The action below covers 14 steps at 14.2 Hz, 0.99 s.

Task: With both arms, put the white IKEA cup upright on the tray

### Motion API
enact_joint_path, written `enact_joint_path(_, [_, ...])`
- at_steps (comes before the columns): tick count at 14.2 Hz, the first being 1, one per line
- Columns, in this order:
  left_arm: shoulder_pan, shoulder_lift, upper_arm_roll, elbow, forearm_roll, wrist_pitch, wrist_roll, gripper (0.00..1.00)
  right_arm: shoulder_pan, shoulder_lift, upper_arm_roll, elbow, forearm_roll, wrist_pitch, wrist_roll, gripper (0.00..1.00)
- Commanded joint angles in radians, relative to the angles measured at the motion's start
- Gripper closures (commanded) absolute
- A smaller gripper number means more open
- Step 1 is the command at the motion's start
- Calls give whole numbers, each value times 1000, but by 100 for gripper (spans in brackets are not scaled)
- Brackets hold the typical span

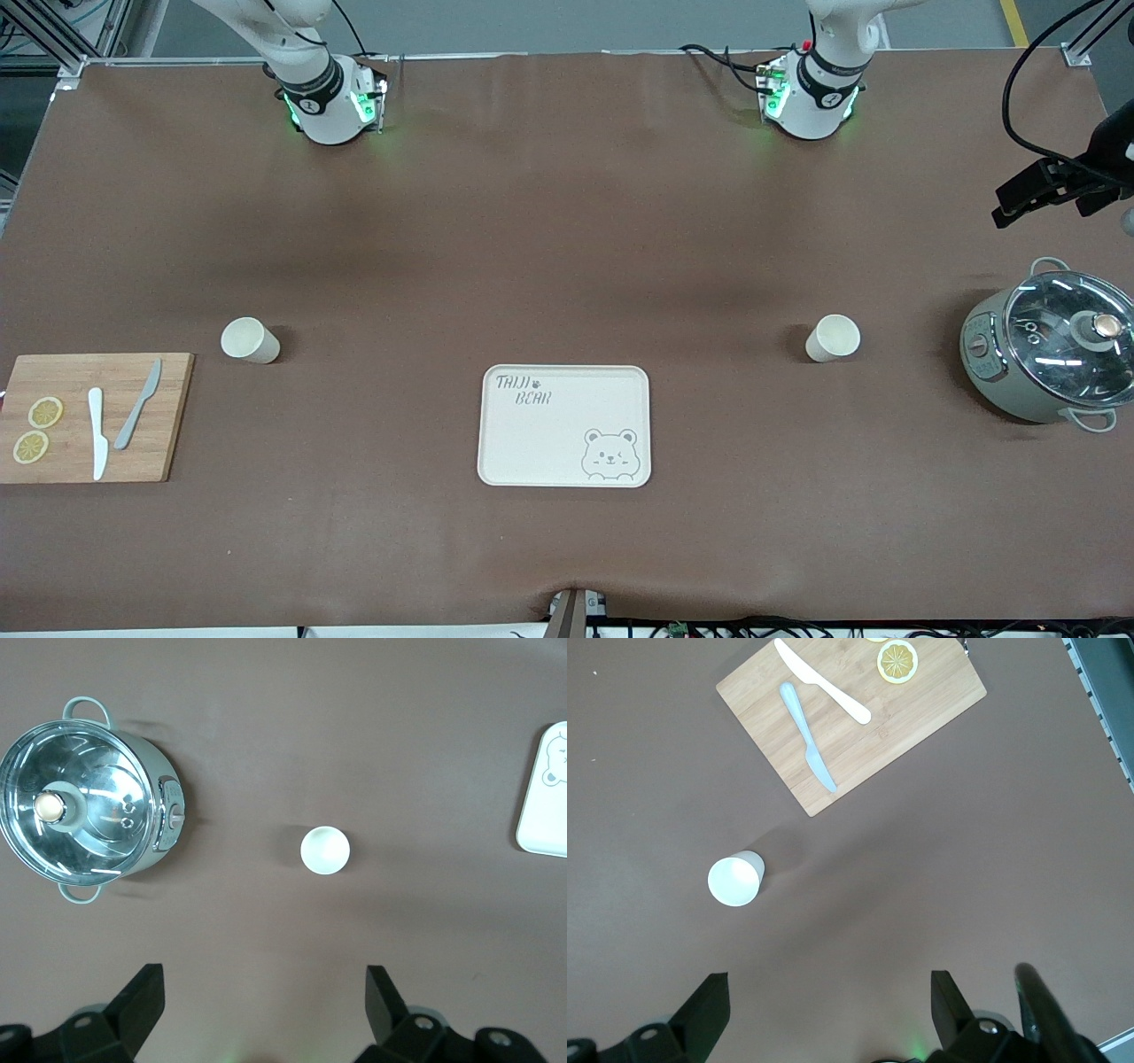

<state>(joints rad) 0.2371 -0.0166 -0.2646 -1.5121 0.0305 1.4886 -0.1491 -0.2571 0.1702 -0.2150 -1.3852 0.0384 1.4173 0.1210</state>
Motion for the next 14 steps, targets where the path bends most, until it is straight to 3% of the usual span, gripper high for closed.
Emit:
enact_joint_path(1, [2, 14, -2, 30, 17, -16, 9, 0, -16, -1, 16, 3, -8, -6, 5, 0])
enact_joint_path(14, [2, 30, -2, 30, 19, -16, 13, 0, -14, -1, 16, 3, -8, -8, 6, 0])
